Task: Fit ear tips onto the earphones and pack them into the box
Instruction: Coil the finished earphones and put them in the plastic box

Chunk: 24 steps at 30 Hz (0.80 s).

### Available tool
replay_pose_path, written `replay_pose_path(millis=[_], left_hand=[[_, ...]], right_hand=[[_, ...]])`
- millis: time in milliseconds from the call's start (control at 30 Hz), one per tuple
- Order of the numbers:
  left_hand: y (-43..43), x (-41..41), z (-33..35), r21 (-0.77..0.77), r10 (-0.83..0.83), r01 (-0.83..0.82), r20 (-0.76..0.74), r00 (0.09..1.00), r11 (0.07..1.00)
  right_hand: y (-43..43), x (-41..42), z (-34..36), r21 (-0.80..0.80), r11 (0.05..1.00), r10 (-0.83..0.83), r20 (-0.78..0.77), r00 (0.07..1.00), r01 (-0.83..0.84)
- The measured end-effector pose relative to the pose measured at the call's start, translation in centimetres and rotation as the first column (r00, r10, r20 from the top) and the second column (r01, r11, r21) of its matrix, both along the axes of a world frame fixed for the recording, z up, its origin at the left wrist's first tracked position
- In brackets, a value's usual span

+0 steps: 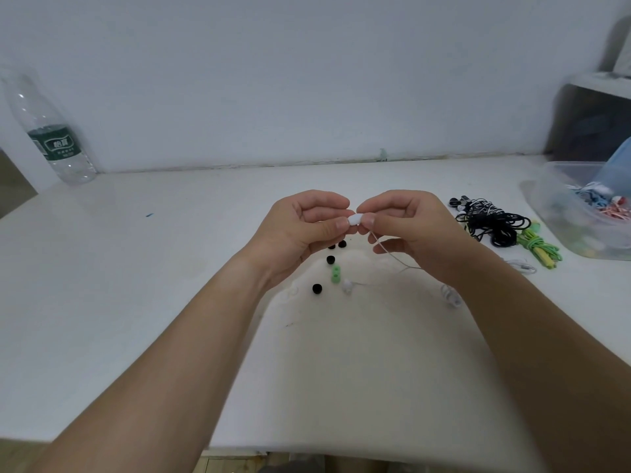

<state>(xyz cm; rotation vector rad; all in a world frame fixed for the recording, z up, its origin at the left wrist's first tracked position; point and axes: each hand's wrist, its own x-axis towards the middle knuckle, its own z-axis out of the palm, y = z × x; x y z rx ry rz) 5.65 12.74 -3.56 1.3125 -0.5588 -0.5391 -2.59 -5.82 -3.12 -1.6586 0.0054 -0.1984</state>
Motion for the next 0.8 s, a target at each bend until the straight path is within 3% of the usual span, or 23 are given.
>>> replay_pose_path(millis=[333, 600, 700, 800], left_hand=[[0.0, -0.1, 0.0, 0.029, 0.018, -0.018, 0.02, 1.0, 0.999], [0.0, -0.2, 0.1, -0.005, -0.022, 0.022, 0.021, 1.0, 1.0], [-0.1, -0.4, 0.0, 0.176, 0.025, -0.069, 0.24, 0.97, 0.982], [-0.4, -0.7, -0.5, 0.432, -0.078, -0.234, 0.593, 0.801, 0.871]], right_hand=[[0.1, -0.2, 0.0, -0.085, 0.996, -0.036, 0.05, 0.998, 0.04], [0.0, -0.1, 0.1, -0.01, 0.999, -0.033, 0.001, 0.999, 0.033], [-0.3, 0.0, 0.4, 0.004, 0.999, -0.038, -0.006, 0.999, 0.038], [-1.1, -0.1, 0.8, -0.094, 0.99, -0.104, 0.004, 0.995, 0.104]])
